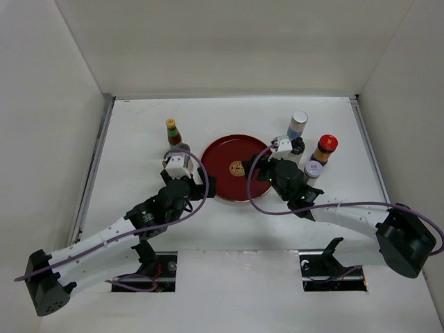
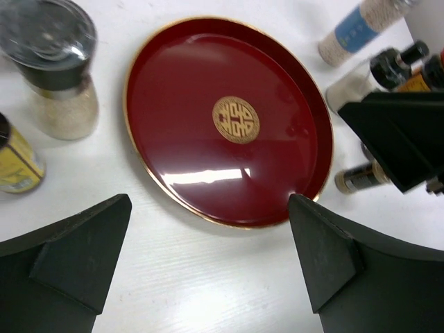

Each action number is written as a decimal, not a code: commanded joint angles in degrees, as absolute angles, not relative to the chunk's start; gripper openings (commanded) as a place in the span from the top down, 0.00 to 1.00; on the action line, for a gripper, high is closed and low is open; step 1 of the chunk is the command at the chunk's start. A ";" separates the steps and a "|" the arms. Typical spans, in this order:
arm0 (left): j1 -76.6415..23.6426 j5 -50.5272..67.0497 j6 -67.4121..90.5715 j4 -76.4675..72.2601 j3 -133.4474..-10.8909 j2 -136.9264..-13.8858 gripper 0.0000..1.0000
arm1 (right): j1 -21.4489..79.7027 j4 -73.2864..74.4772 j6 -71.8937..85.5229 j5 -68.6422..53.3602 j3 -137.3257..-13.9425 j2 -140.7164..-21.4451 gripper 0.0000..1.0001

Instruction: Organize the condiment bottles

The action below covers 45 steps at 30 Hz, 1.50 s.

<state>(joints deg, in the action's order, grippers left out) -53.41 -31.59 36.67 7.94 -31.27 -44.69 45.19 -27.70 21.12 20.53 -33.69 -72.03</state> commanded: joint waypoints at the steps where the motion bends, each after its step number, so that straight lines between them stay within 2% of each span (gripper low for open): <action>1: -50.85 -34.19 34.55 5.72 -34.27 -42.80 0.00 | 45.04 -31.73 20.83 19.95 -33.66 -70.31 0.21; 5: -49.62 -35.85 32.00 6.06 -36.29 -43.85 0.00 | 45.13 -31.29 20.66 19.95 -34.10 -71.01 0.33; 6: -49.35 -37.34 31.04 6.41 -36.82 -44.03 0.00 | 45.13 -31.29 20.57 19.95 -34.10 -70.84 0.40; 9: -49.00 -44.54 29.01 7.90 -38.05 -43.51 0.00 | 45.04 -31.11 21.01 20.13 -33.93 -70.23 0.72; 11: -48.74 -48.67 28.30 8.52 -38.14 -42.46 0.00 | 45.04 -29.98 21.09 20.48 -34.10 -69.53 0.81; 12: -48.56 -50.43 28.13 9.05 -38.14 -41.84 0.00 | 45.04 -29.10 21.27 20.74 -34.28 -69.09 0.82; 13: -48.30 -51.75 27.95 9.57 -38.32 -41.40 0.00 | 45.04 -28.57 21.36 21.00 -34.45 -68.65 0.81; 14: -47.77 -52.72 27.60 10.19 -38.49 -41.31 0.13 | 45.04 -28.65 21.36 21.09 -34.37 -68.47 0.79; 15: -46.98 -53.69 27.25 10.89 -38.67 -41.40 0.32 | 45.13 -28.91 21.36 21.09 -34.28 -68.38 0.74; 16: -46.11 -54.14 27.42 11.59 -38.76 -41.66 0.40 | 45.13 -29.18 21.36 21.09 -34.19 -68.55 0.64; 17: -45.40 -54.14 27.51 11.86 -38.76 -42.10 0.39 | 45.13 -29.27 21.36 21.09 -34.19 -68.82 0.52; 19: -43.12 -53.35 27.51 12.13 -39.11 -44.63 0.28 | 45.13 -29.27 21.36 21.09 -34.36 -68.99 0.32; 21: -40.66 -52.13 27.60 12.13 -39.72 -47.45 0.16 | 45.13 -29.53 21.36 20.92 -34.45 -69.34 0.23; 26: -34.69 -50.10 28.12 8.71 -37.97 -51.85 0.18 | 45.13 -29.79 21.18 21.09 -34.80 -70.40 0.23; 34: -30.01 -44.21 28.74 2.37 -36.30 -58.44 0.45 | 45.22 -30.15 21.35 20.92 -34.98 -71.54 0.23; 41: -29.84 -43.77 29.44 -0.08 -34.98 -61.87 0.47 | 45.39 -30.15 21.27 20.83 -35.33 -72.51 0.23; 45: -29.05 -43.51 29.44 -2.45 -33.58 -62.58 0.64 | 45.48 -30.15 21.09 21.01 -35.42 -72.69 0.23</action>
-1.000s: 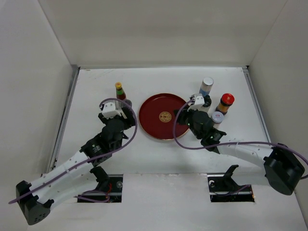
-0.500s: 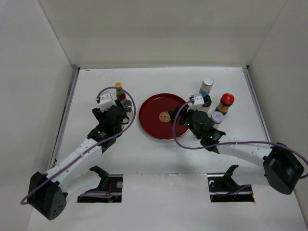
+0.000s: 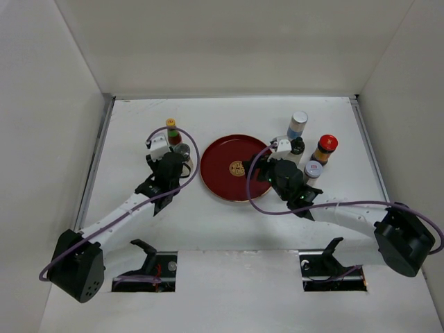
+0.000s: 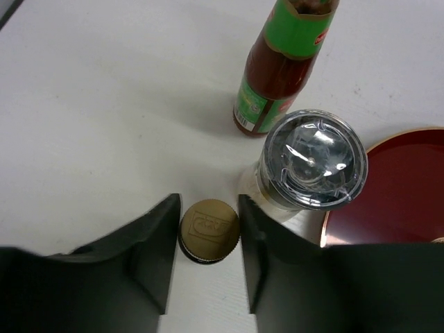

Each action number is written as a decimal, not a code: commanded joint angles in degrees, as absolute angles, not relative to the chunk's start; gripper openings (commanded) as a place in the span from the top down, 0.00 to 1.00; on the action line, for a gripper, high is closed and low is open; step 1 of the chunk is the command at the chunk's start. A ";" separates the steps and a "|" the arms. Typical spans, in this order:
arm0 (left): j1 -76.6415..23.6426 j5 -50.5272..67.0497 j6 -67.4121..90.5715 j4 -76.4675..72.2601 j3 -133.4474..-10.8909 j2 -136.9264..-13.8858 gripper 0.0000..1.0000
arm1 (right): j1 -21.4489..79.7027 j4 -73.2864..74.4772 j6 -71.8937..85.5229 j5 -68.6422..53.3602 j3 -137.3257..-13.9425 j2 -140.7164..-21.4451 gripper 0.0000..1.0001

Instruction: Organize the condiment bottles

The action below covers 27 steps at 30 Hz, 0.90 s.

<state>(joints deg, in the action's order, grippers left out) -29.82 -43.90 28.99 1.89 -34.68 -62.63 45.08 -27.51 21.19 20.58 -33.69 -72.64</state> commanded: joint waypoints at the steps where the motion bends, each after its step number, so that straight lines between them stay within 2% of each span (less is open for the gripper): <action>1: -28.61 -43.33 29.44 -2.90 -33.31 -62.40 0.70 | 45.48 -30.15 21.18 20.92 -35.42 -72.69 0.22; 3: -28.26 -42.37 29.44 -2.99 -32.96 -60.83 0.80 | 45.48 -30.15 21.27 21.00 -35.33 -72.69 0.22; 5: -29.13 -42.71 29.44 -2.29 -32.78 -57.41 0.84 | 45.48 -30.15 21.09 21.09 -35.25 -72.51 0.22; 10: -35.62 -48.32 28.39 3.24 -37.16 -45.20 0.86 | 45.48 -31.55 21.18 21.09 -34.19 -70.84 0.21; 14: -44.58 -51.06 26.81 3.26 -42.79 -43.85 0.86 | 45.13 -32.34 21.44 21.09 -33.14 -69.70 0.19; 18: -51.19 -49.49 25.67 -4.19 -47.54 -53.49 0.85 | 43.99 -33.22 22.06 22.23 -31.99 -68.65 0.19; 22: -48.65 -41.60 23.82 -14.92 -53.33 -68.69 0.86 | 42.41 -33.75 23.11 23.47 -30.85 -67.68 0.19; 27: -45.05 -34.99 23.82 -17.40 -64.31 -85.05 0.86 | 39.86 -33.49 23.82 22.94 -29.53 -65.22 0.19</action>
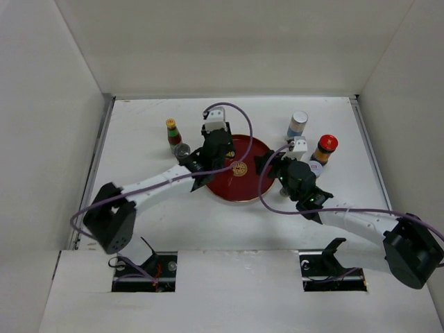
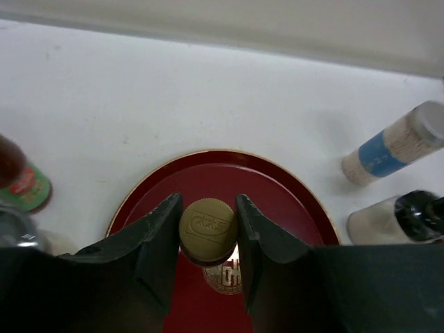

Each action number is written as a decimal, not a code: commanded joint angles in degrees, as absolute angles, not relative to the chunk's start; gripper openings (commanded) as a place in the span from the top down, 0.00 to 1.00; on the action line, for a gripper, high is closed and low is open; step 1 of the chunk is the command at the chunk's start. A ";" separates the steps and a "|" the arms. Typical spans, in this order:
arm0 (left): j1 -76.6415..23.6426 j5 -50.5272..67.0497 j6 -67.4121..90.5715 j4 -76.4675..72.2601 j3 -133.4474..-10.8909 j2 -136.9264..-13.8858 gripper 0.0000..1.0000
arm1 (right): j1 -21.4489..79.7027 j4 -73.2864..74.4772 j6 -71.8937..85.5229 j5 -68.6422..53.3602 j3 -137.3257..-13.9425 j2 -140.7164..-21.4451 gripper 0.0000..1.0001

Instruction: Organize the condiment bottles

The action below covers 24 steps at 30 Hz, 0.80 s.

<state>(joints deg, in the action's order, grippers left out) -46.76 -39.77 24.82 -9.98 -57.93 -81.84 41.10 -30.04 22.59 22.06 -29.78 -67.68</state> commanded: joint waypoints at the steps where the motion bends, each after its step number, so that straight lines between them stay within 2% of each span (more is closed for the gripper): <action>1: -44.52 -34.11 23.56 -17.66 -66.25 -87.60 0.86 | 39.42 -33.23 24.17 22.77 -29.36 -64.78 0.19; 8: -40.12 -31.29 20.48 -19.86 -73.91 -100.36 0.86 | 38.89 -33.13 24.87 22.41 -28.83 -63.90 0.19; 15: -39.15 -31.55 18.02 -22.49 -74.45 -105.29 0.83 | 39.06 -33.75 24.87 22.15 -28.83 -64.51 0.19; 24: -39.94 -32.61 17.93 -21.98 -71.81 -103.20 0.27 | 38.89 -33.75 24.96 22.15 -28.74 -64.60 0.19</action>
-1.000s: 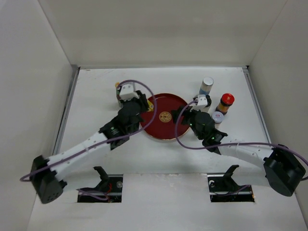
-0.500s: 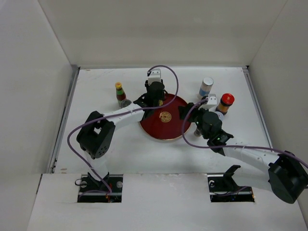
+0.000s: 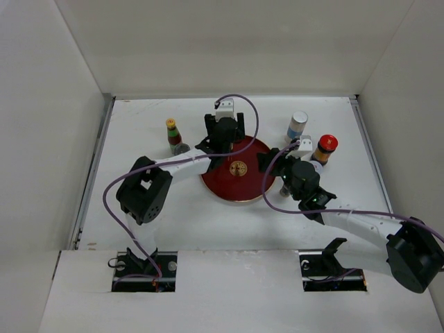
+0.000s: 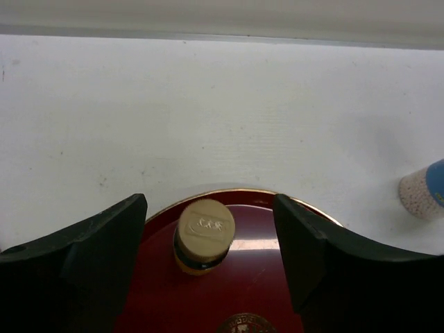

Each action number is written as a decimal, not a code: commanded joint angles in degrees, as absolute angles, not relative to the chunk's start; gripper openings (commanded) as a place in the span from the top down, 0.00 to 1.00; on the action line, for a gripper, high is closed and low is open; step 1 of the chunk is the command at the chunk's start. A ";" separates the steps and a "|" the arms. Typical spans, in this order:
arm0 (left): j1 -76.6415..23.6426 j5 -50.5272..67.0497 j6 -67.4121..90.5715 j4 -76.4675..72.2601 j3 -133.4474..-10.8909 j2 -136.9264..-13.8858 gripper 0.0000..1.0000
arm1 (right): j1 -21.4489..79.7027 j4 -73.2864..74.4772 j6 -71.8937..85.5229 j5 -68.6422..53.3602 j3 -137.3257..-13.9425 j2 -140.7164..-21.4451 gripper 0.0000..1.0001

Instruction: Organize the condiment bottles

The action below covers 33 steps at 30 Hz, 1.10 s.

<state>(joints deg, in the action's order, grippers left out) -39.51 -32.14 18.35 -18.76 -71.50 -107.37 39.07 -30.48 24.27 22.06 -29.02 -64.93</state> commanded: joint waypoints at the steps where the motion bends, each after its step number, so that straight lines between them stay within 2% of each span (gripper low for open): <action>1: -40.21 -32.87 17.93 -21.80 -70.94 -101.53 0.23 | 38.89 -33.75 24.96 22.15 -28.74 -64.60 0.19; 5: -40.91 -33.92 18.28 -21.71 -65.14 -92.22 0.18 | 38.89 -33.66 24.96 22.15 -28.83 -64.42 0.19; 9: -41.88 -36.99 19.68 -20.14 -54.78 -79.66 0.19 | 38.80 -33.66 24.96 22.15 -28.65 -64.07 0.19; 13: -39.96 -38.85 24.77 -11.28 -44.85 -68.49 0.19 | 38.80 -33.58 25.05 22.15 -28.91 -64.51 0.18; 17: -34.51 -37.88 29.79 -3.88 -37.72 -60.57 0.19 | 39.15 -33.75 25.05 21.62 -29.35 -65.56 0.05; 19: -32.57 -37.27 29.97 -3.60 -35.43 -59.33 0.18 | 39.07 -33.66 25.05 21.53 -29.62 -65.92 0.00; 33: -28.43 -31.38 29.27 -11.86 -38.58 -73.11 0.13 | 39.85 -33.75 24.52 20.13 -31.02 -69.08 0.00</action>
